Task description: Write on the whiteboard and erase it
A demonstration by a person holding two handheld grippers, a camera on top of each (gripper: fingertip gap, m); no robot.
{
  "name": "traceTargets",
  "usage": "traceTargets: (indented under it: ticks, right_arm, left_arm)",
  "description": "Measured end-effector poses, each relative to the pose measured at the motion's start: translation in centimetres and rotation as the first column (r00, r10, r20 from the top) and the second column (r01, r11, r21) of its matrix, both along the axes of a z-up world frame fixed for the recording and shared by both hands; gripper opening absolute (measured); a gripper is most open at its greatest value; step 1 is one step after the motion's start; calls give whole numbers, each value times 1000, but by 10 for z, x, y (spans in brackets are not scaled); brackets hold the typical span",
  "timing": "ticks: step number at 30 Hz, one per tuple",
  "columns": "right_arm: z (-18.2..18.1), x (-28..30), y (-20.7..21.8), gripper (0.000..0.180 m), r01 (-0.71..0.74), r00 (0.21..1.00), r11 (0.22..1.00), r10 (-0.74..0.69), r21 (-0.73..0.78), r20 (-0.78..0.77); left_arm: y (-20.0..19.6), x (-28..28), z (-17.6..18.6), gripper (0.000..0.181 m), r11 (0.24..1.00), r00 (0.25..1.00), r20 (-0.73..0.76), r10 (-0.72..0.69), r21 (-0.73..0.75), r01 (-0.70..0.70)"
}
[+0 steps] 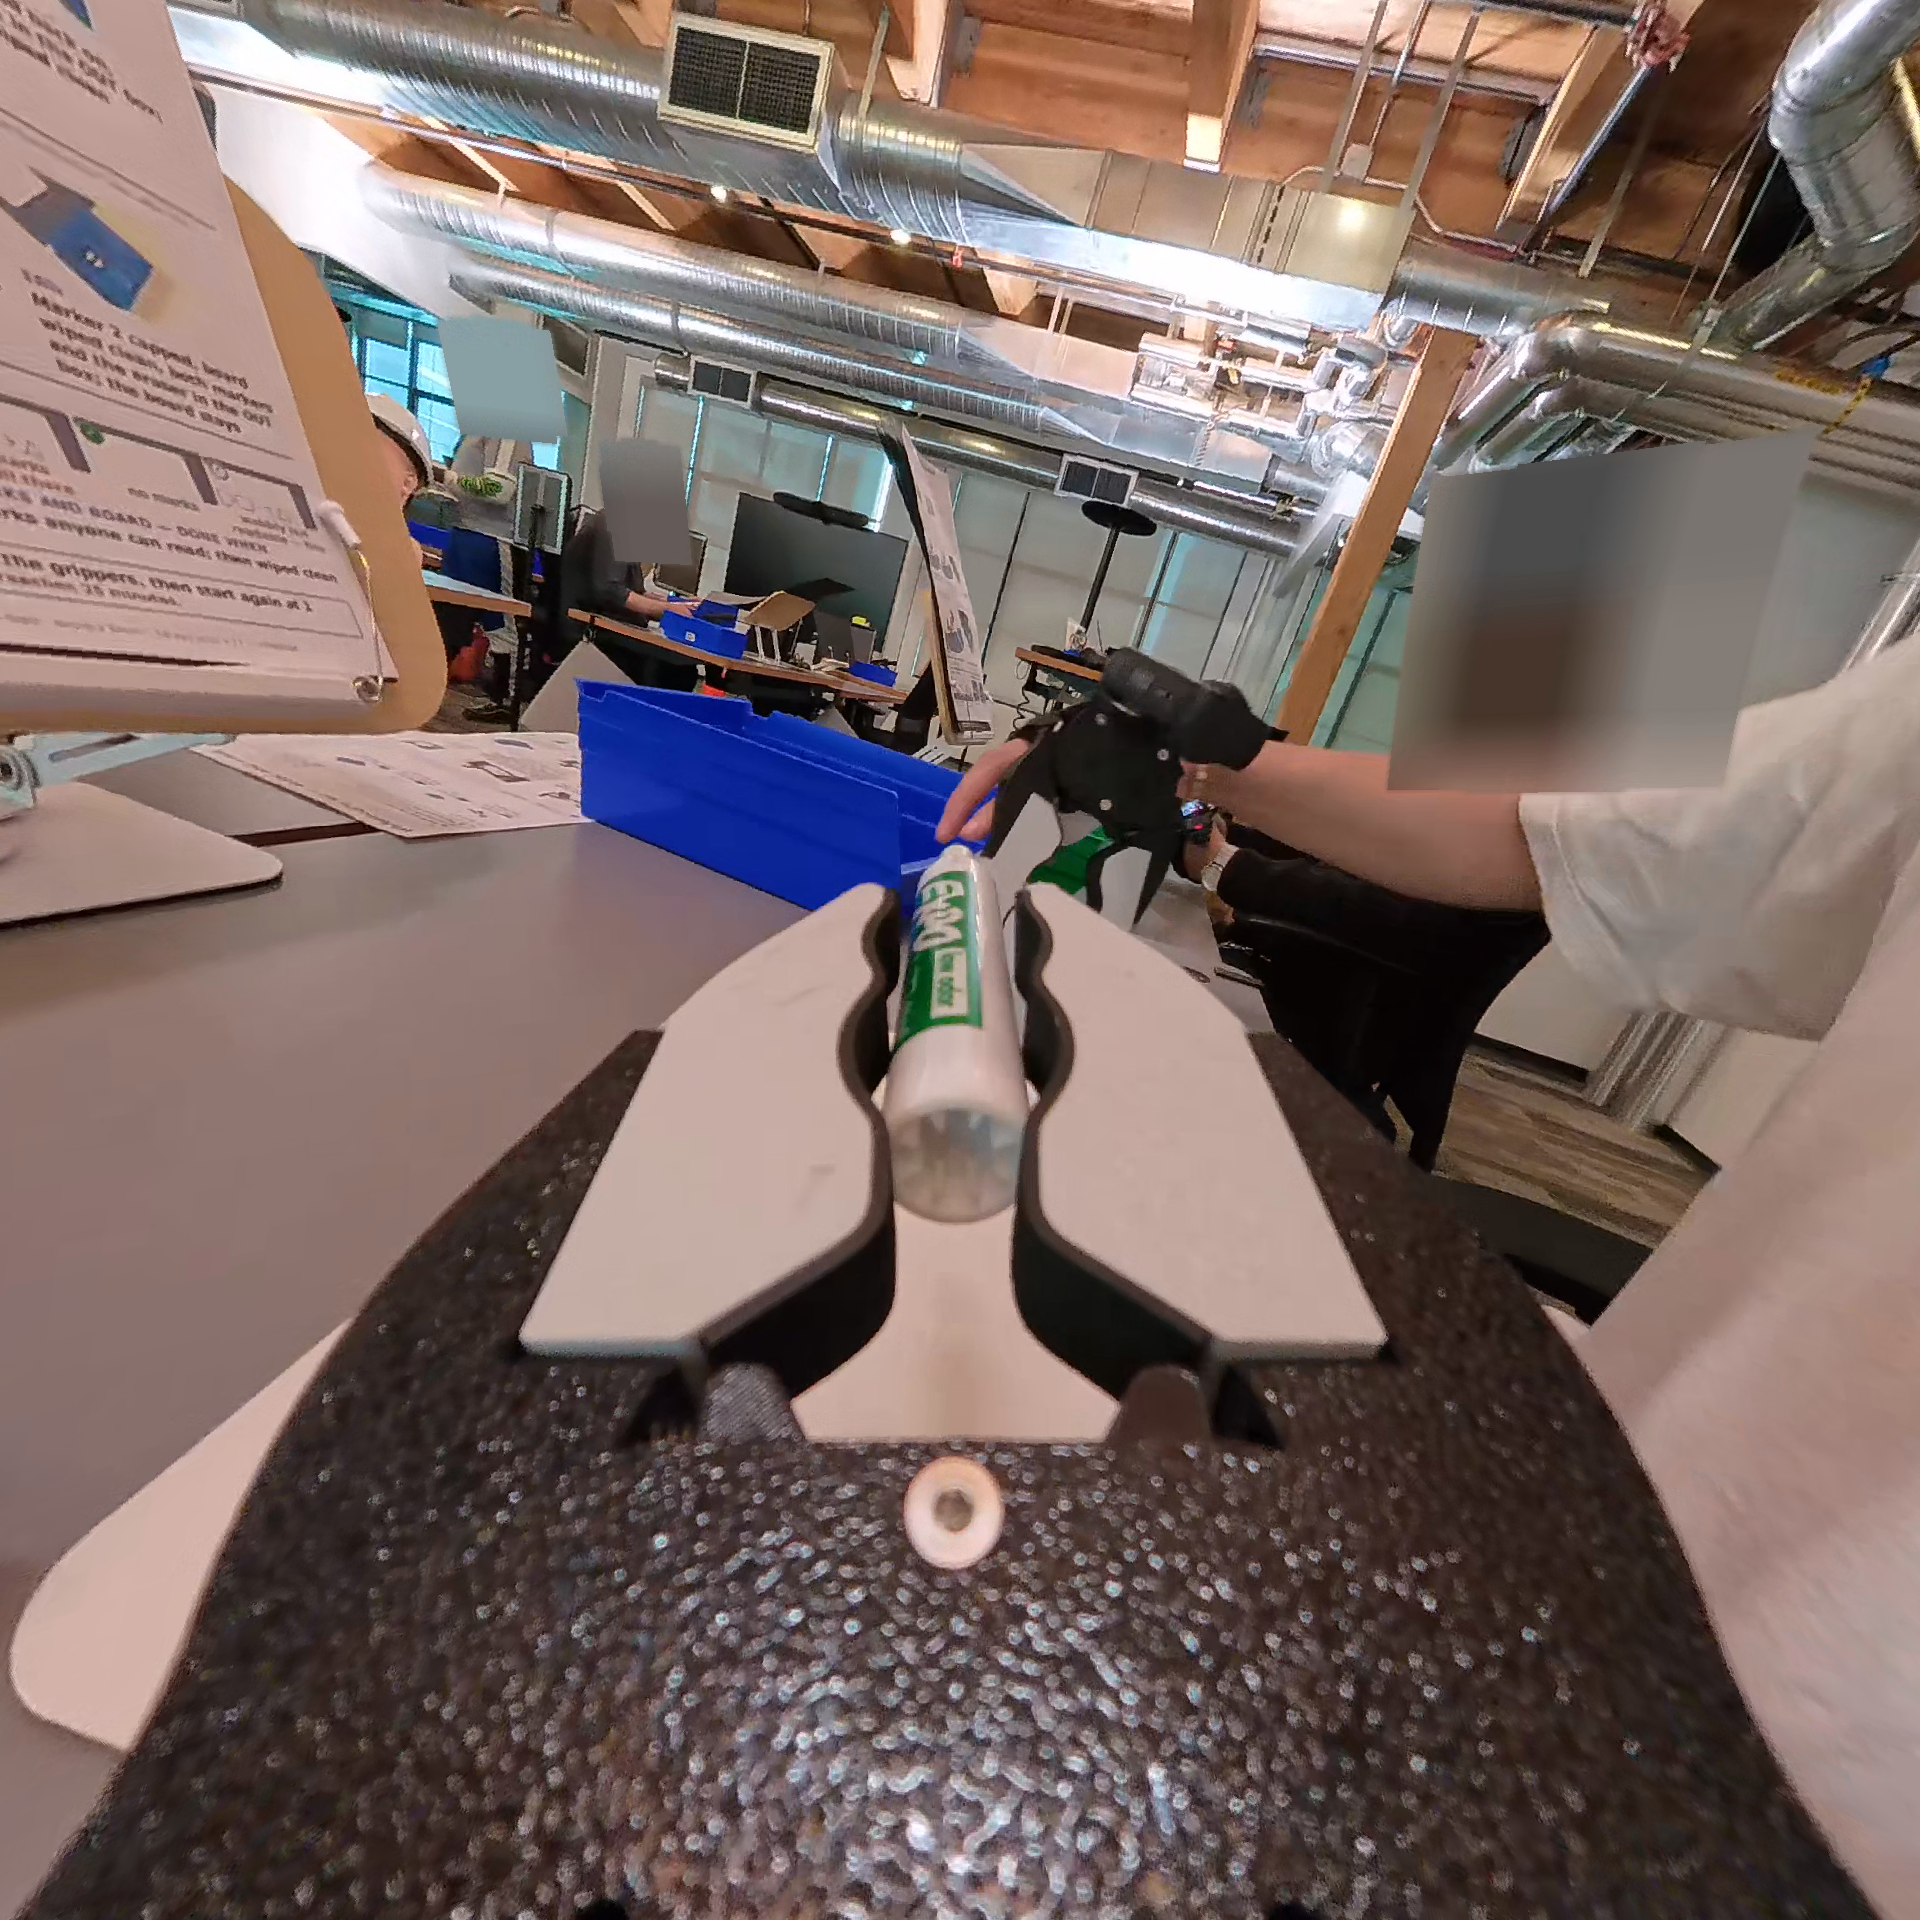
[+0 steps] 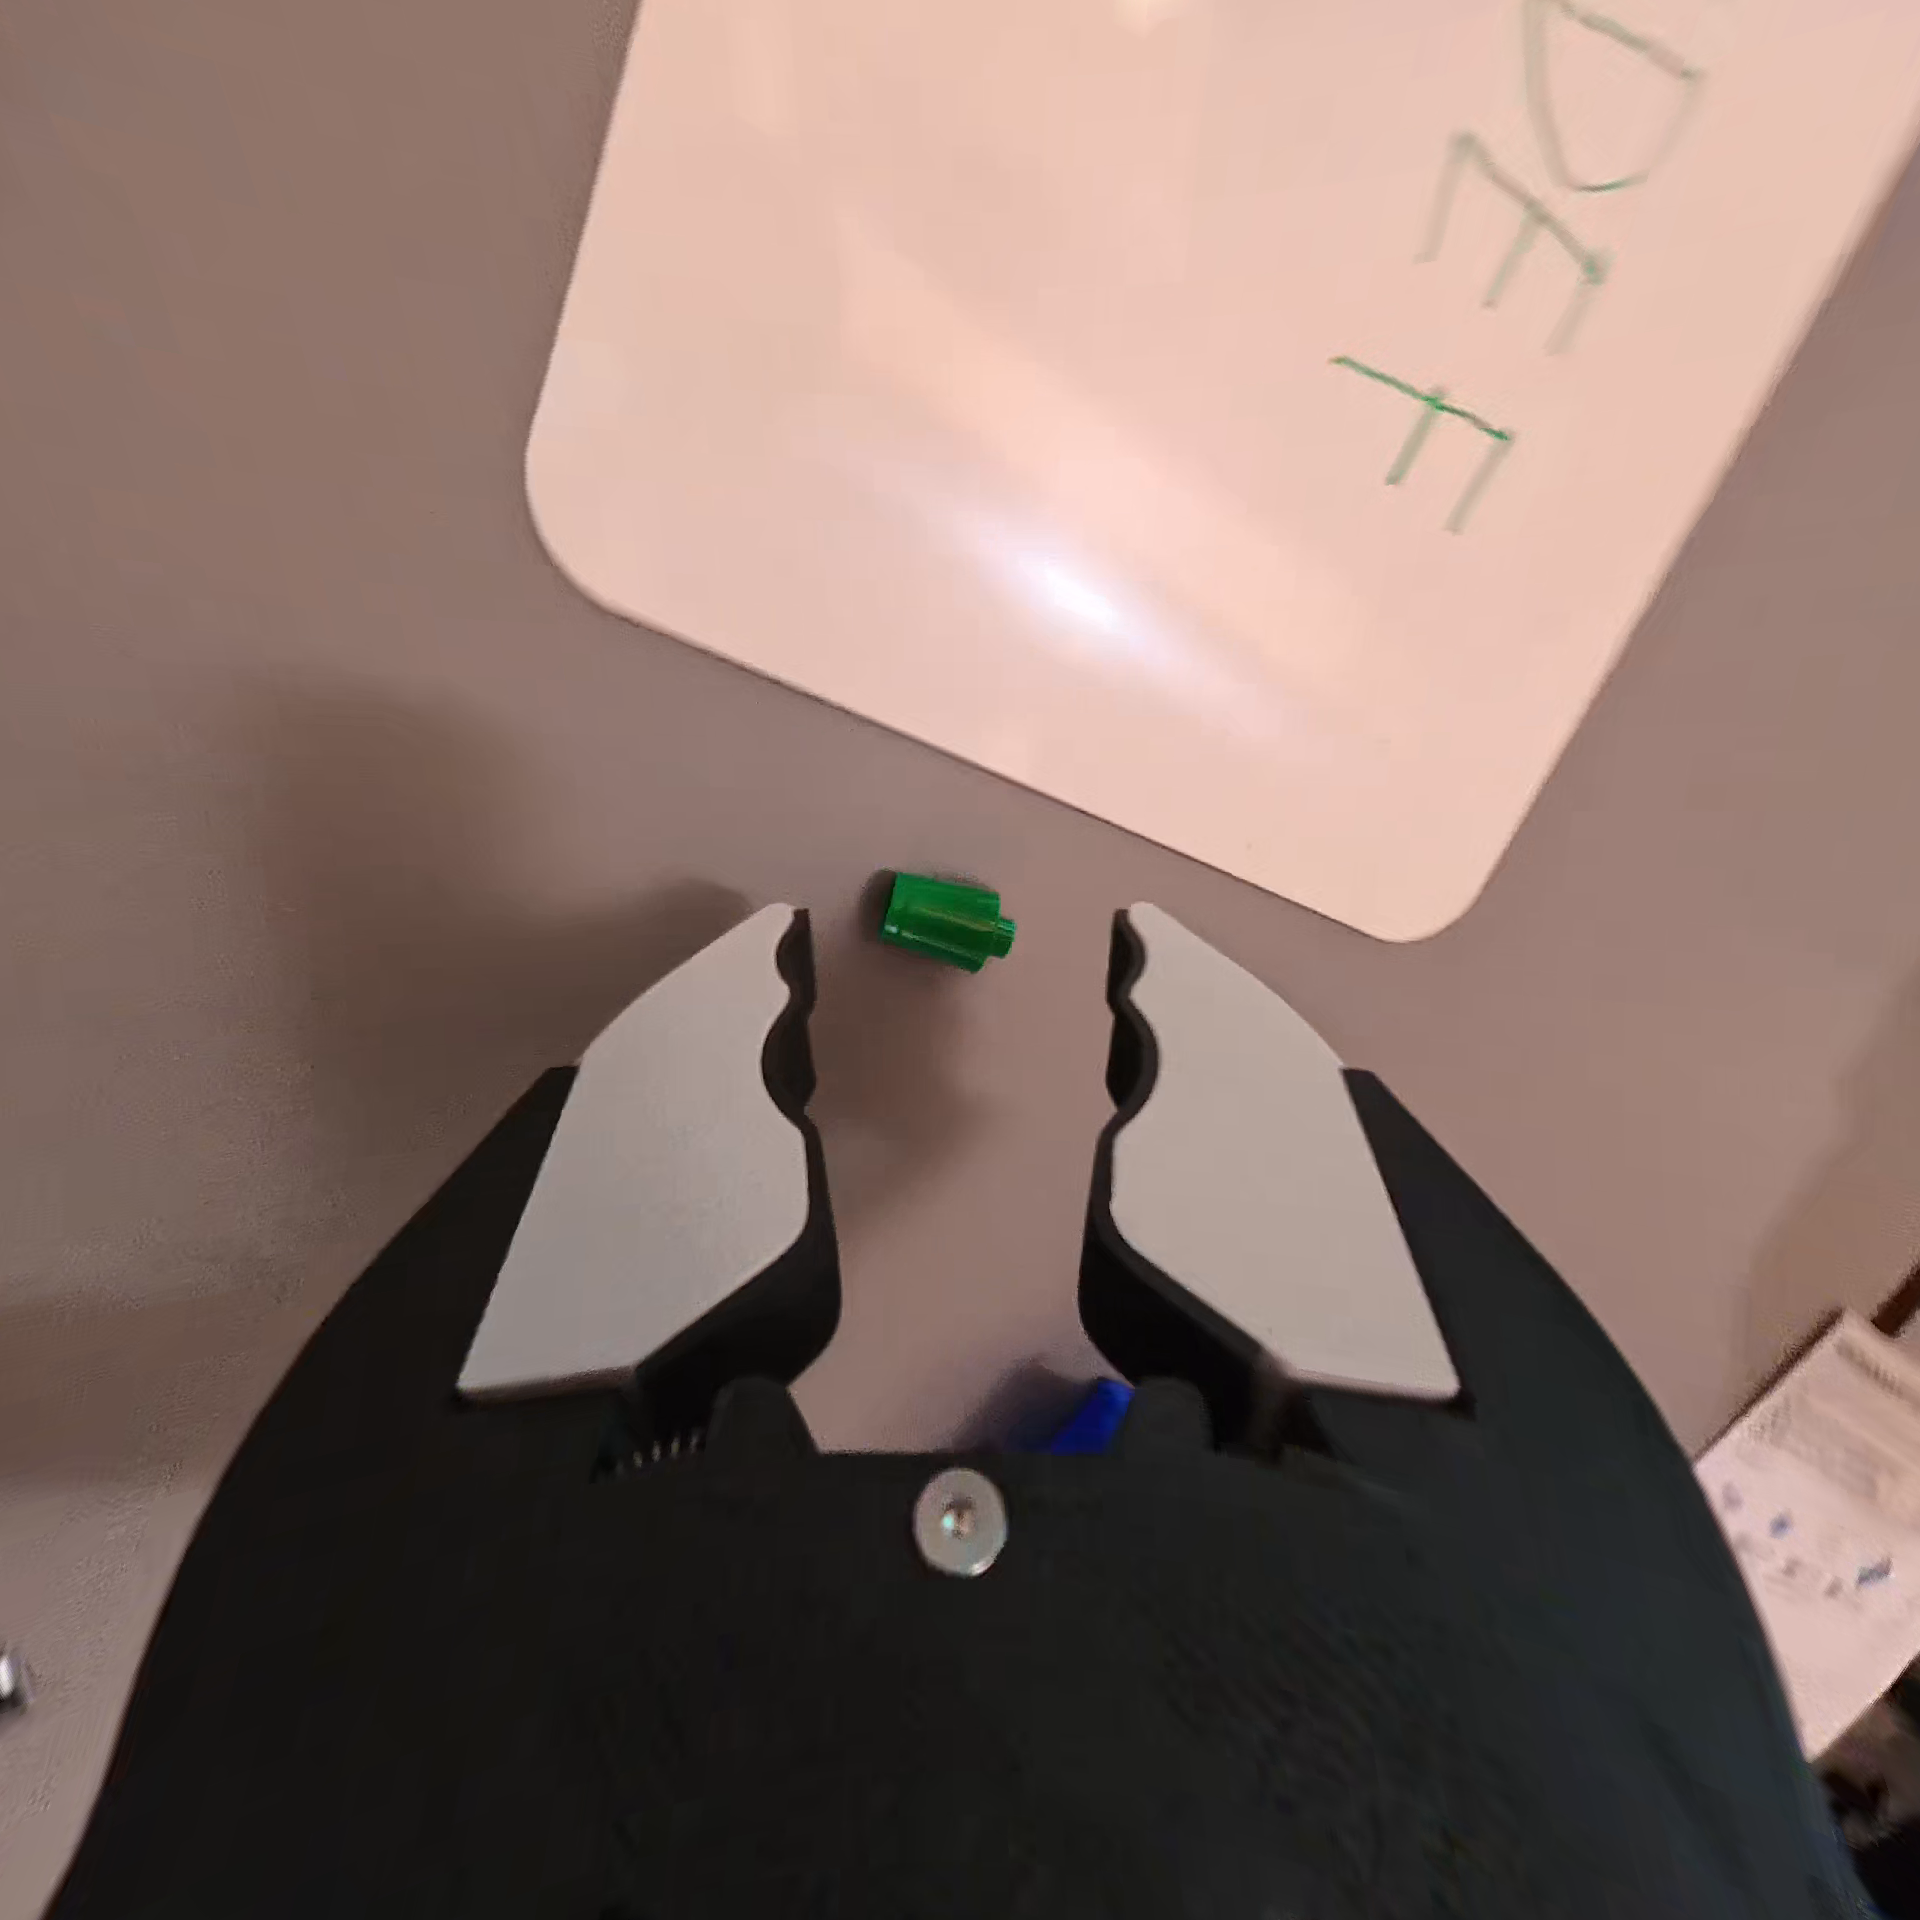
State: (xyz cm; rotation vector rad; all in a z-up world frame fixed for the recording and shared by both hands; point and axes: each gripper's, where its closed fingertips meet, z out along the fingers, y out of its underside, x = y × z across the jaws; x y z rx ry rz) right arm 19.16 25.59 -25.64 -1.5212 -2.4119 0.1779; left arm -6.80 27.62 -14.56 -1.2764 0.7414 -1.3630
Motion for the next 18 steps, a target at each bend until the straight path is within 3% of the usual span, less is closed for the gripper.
traceTargets:
  ticks: [2, 4, 10, 15, 18]
  right_arm:
    - [-7, 10, 2, 41, -108, 987, 994, 110, -24, 117]
    - [-11, 17, 6, 39, -208, 955, 978, 203, -2, 216]
    - [-12, 9, 14, 42, -444, 865, 894, 407, 68, 292]
    - [-23, 5, 15, 43, -486, 853, 870, 454, 77, 258]
    - [-30, 4, 10, 43, -501, 842, 863, 470, 63, 267]
  left_arm:
    - [0, 0, 3, 20, 1000, 1000, -10, 4, 16, -4]
    - [0, 0, 5, 20, 1000, 1000, -12, 5, 25, -5]
    - [2, -4, 6, 12, 1000, 999, 35, -2, 0, 2]
    - [10, 5, -18, 4, 999, 993, -110, 39, -9, -41]
    - [13, 6, -21, 11, 997, 984, -160, 83, 13, -82]
